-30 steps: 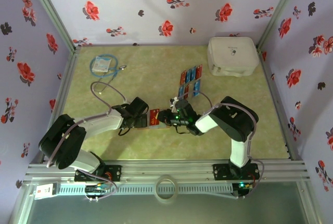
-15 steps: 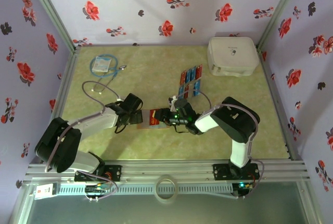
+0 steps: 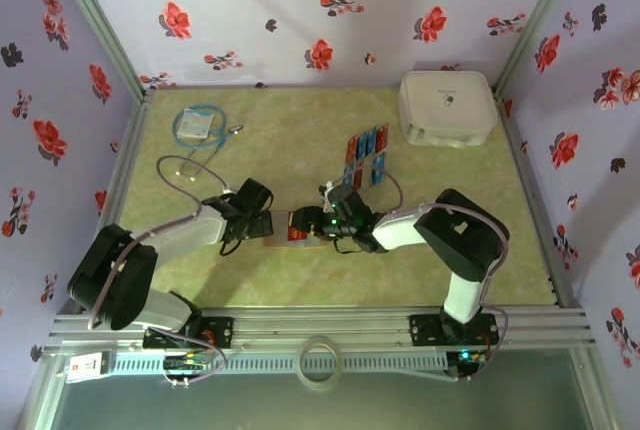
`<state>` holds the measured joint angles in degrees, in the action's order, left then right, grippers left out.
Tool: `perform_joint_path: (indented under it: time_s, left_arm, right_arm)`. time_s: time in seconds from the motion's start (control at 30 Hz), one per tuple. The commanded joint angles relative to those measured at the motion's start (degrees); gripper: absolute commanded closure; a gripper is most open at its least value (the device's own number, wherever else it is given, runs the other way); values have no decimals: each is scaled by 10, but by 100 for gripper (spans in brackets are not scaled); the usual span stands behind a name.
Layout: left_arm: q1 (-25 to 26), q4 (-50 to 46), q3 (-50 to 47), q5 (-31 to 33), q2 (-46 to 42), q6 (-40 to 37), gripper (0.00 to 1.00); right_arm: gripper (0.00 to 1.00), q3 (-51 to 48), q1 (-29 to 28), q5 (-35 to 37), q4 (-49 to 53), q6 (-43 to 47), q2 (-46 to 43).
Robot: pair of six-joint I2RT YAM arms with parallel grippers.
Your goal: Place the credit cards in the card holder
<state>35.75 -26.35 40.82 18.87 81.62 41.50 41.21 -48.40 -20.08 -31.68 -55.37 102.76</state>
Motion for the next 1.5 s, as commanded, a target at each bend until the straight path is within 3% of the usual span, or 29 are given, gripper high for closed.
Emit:
perform_joint_path:
  time_s: [0.0, 0.53, 1.03, 1.47]
  left_arm:
    - [-7, 1, -5, 2, 7, 2, 0]
    - [-10, 12, -13, -2, 10, -3, 0]
    - [-11, 12, -11, -8, 17, -10, 0]
    - [-11, 11, -4, -11, 24, -13, 0]
  right_arm:
    - [39, 13, -5, 48, 131, 47, -2]
    - [39, 36, -22, 83, 207, 73, -14]
    - [42, 35, -22, 86, 219, 79, -23]
    - [49, 38, -20, 86, 232, 87, -30]
